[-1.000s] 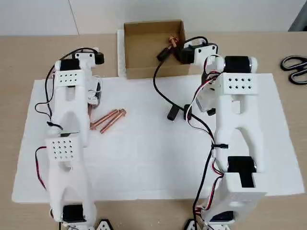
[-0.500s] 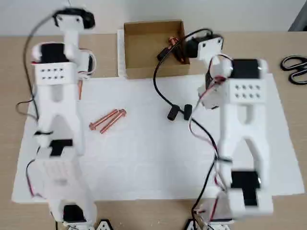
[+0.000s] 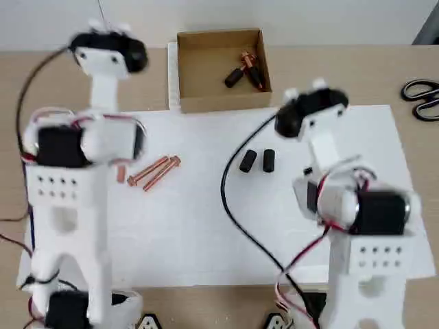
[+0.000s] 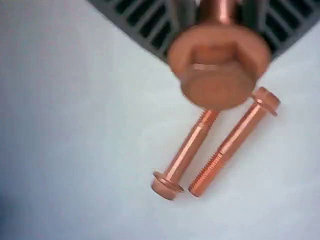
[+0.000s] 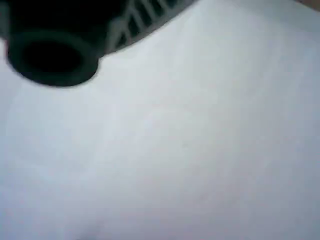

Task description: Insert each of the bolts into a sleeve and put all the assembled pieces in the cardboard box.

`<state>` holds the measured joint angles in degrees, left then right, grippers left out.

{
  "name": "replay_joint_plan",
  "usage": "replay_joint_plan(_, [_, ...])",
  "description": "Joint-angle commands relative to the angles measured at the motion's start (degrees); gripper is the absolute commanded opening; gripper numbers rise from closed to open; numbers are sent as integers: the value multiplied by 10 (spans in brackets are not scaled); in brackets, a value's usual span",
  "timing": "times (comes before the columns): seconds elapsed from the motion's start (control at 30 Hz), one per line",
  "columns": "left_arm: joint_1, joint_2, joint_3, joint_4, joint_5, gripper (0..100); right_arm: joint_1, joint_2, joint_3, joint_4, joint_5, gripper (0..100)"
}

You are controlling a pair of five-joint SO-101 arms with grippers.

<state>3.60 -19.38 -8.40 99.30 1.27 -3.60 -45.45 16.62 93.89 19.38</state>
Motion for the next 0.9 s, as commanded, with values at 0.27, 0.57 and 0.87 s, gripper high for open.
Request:
replay_joint_plan(0.27, [46,-97,111,-118,108,6,-112,-266,305,-293,-77,5])
replay_joint_plan(0.57, [91,-98,122,-136,209,6,-142,-502,537,-367,-160,6])
replay_joint_plan(0.87, [180,-98,121,-275,210,6,-145,-562,614,-418,-203,4])
